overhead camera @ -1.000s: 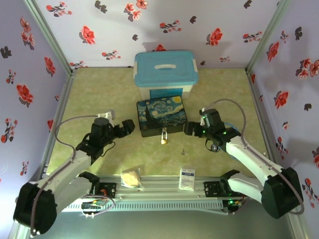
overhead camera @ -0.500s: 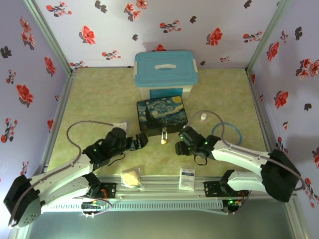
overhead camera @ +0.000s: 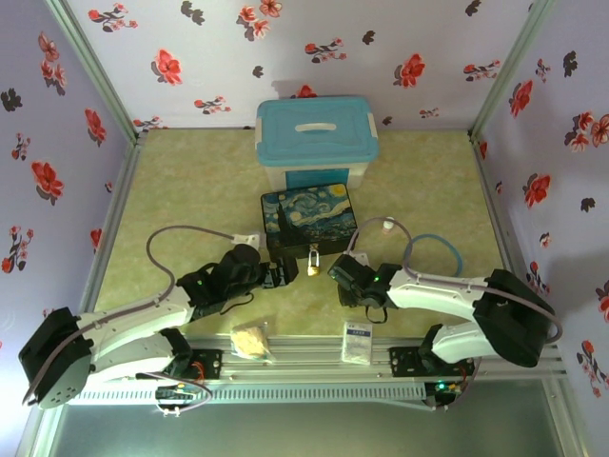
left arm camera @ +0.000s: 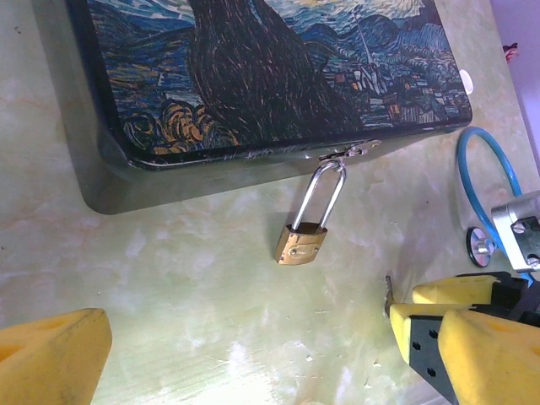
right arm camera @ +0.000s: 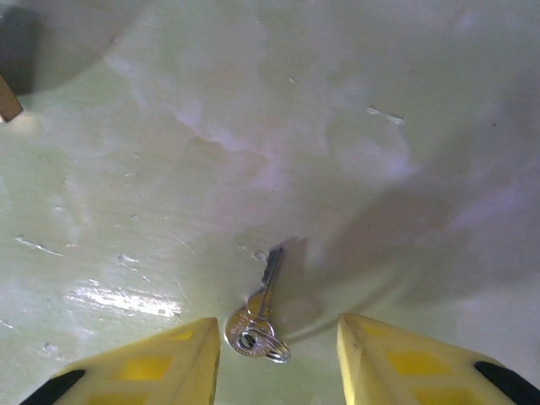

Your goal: Unlock the padlock with the key

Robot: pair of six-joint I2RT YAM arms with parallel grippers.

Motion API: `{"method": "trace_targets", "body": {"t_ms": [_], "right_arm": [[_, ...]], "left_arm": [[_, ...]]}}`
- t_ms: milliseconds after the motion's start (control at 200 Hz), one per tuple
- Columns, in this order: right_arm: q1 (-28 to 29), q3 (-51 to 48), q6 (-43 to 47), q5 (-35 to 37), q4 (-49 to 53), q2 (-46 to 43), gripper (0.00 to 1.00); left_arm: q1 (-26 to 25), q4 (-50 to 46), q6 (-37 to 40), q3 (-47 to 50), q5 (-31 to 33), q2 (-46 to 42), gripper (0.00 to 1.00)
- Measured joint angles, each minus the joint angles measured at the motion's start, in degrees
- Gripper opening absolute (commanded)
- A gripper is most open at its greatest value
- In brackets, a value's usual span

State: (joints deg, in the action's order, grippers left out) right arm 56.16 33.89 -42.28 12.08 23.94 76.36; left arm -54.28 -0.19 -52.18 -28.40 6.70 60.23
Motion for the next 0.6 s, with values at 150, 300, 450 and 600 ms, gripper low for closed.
{"method": "trace_targets", "body": {"t_ms": [150, 300, 450, 600], "right_arm": [[0.1, -0.6, -0.2, -0.1, -2.5, 1.0, 0.32], [0.2, -0.7, -0.5, 0.4, -2.8, 1.7, 0.28], [0.2, -0.7, -1.3, 1.0, -2.5, 1.7, 0.22], [0.5, -0.9, -1.7, 1.6, -2.3, 1.1, 0.10]], "left_arm": [[-0.2, 0.8, -0.1, 0.0, 0.2, 0.5, 1.00], [-0.2, 1.3, -0.4, 0.0, 0.2, 0.6, 1.00], [-0.2, 1.9, -0.6, 0.0, 0.2, 0.6, 1.00], [-0.2, 2.0, -0.9, 0.0, 0.2, 0.6, 1.00]]}}
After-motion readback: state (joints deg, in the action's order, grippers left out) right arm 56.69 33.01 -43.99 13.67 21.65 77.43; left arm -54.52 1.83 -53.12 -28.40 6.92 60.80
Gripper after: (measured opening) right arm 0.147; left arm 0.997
